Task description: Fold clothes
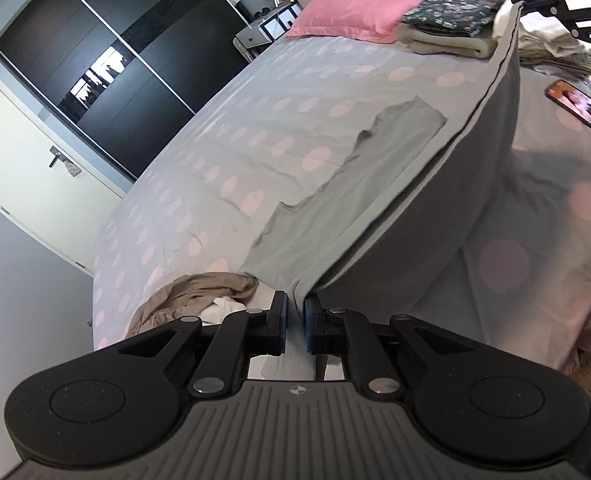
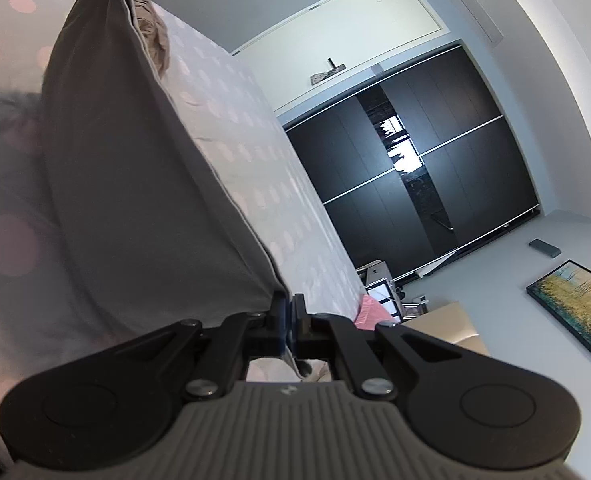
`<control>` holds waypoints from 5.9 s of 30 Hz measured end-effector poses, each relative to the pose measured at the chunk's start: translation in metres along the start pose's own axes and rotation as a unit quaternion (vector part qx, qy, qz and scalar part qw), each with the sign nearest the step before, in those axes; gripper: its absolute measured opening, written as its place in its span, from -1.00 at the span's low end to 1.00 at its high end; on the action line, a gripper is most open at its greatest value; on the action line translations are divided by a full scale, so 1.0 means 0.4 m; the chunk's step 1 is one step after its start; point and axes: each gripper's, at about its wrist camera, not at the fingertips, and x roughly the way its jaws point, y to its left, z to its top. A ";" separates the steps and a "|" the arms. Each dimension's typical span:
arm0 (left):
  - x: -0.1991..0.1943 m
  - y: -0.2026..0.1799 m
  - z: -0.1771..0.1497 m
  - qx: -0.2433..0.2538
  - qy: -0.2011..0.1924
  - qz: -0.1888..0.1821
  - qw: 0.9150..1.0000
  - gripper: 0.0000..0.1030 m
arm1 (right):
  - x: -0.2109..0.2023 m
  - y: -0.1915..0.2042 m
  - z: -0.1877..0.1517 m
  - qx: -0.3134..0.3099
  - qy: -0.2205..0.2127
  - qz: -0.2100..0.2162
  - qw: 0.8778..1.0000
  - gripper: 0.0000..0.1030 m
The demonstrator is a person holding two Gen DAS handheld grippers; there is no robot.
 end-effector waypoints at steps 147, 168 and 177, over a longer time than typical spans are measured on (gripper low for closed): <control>0.517 -0.214 -0.176 0.212 -0.010 0.118 0.970 -0.94 | 0.439 0.347 -0.181 -0.087 0.054 0.065 0.993 -0.91; 0.181 -0.131 -0.190 0.245 0.001 -0.059 0.968 -0.95 | 0.183 0.172 -0.110 -0.119 0.058 0.223 0.966 -0.93; 0.143 -0.212 -0.286 0.261 0.030 -0.130 0.956 -0.95 | 0.064 0.274 -0.153 -0.130 0.081 0.287 0.946 -0.93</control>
